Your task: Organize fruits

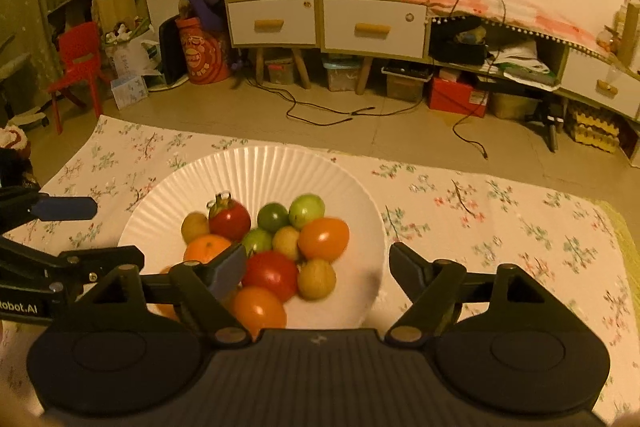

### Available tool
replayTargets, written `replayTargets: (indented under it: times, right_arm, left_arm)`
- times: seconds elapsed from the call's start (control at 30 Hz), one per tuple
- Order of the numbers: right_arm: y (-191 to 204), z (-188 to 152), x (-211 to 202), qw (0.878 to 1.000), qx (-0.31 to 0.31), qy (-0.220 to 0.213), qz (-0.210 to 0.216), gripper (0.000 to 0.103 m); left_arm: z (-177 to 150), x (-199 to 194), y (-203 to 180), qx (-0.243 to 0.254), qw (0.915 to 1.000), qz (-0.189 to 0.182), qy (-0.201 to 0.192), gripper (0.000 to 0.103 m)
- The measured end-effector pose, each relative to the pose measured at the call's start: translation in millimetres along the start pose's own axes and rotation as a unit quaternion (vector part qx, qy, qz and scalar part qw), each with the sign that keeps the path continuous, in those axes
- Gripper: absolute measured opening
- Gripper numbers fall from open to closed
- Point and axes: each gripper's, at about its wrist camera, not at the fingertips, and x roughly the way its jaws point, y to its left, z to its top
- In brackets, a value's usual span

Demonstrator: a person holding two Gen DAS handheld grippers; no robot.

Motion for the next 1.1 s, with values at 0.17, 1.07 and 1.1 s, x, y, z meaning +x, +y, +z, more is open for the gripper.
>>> replayTargets:
  times: [0.17, 1.07, 1.1]
  right_arm:
    - [4, -8, -15, 1.0, 0.002, -0.003, -0.002, 0.084]
    - [38, -75, -89, 0.996, 0.05, 0.015, -0.075, 0.103]
    - [42, -77, -88, 0.996, 0.048, 0.016, -0.078, 0.103]
  left_arm:
    - [-5, -12, -8, 0.011, 0.9999, 0.009, 0.003, 0.094]
    - [-63, -81, -33, -0.037, 0.9901, 0.11, 0.079, 0.099]
    - [-63, -81, -35, -0.032, 0.9899, 0.113, 0.079, 0.099]
